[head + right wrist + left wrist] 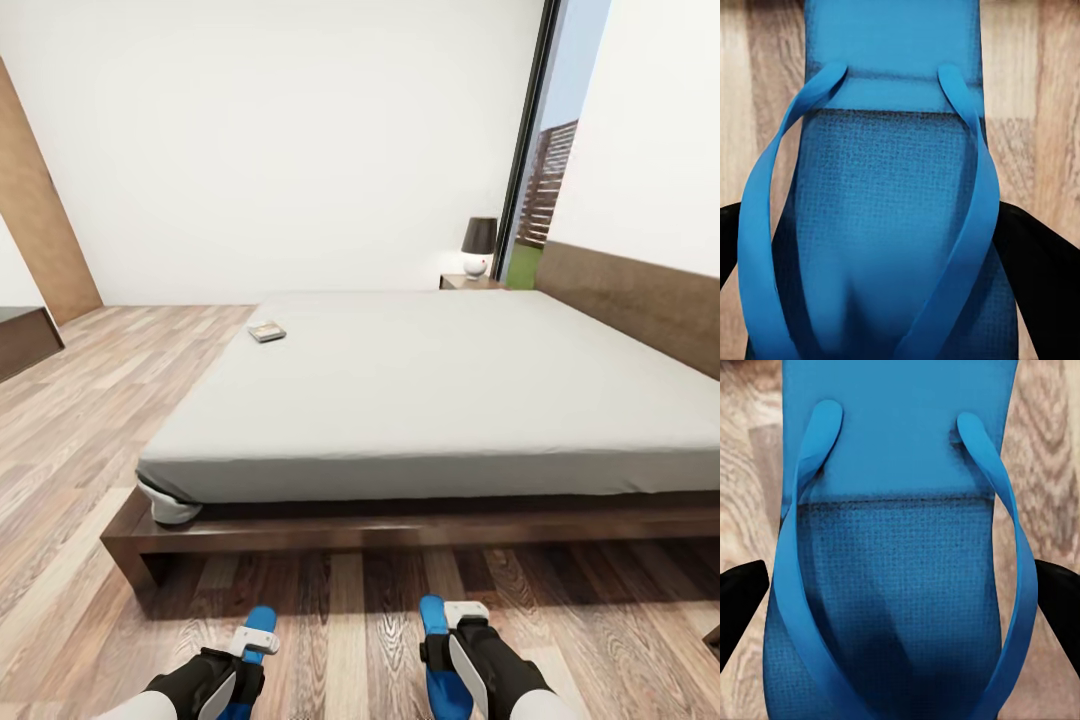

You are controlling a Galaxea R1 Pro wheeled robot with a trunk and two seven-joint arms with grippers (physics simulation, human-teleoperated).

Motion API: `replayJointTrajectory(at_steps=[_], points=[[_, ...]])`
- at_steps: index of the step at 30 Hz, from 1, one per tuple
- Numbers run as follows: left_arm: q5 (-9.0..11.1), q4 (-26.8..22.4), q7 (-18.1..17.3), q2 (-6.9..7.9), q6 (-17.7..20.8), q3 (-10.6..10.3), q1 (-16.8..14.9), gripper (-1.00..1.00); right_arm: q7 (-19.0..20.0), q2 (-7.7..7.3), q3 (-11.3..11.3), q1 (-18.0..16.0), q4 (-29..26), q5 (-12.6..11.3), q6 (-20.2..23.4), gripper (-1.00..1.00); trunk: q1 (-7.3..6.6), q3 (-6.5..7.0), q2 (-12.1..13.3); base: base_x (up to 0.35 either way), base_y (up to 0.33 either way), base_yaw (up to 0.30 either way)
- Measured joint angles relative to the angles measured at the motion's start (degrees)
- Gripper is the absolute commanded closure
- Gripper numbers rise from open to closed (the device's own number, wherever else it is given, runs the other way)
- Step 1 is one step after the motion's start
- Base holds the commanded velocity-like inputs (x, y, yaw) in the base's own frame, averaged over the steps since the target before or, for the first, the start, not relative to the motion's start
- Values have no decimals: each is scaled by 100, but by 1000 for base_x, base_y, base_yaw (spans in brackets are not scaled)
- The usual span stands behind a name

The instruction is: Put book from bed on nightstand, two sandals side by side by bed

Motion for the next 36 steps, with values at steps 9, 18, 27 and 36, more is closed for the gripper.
replayJointTrajectory(at_steps=[9,18,27,36], points=[[0,-4,0,0,-10,0,0,100,0,14,11,-1,-35,0,-4,100,63,-191,-91,0,0,0],[0,-9,0,0,-141,1,0,100,-1,15,12,-2,-38,-1,2,100,86,-391,-103,0,0,1],[1,-11,0,1,-169,0,-1,100,-19,41,350,-5,-37,-1,-4,100,86,-406,-103,0,0,149],[-1,-10,0,0,-211,0,-2,100,-21,38,494,-5,-37,-1,-9,100,85,-440,-103,39,28,179]])
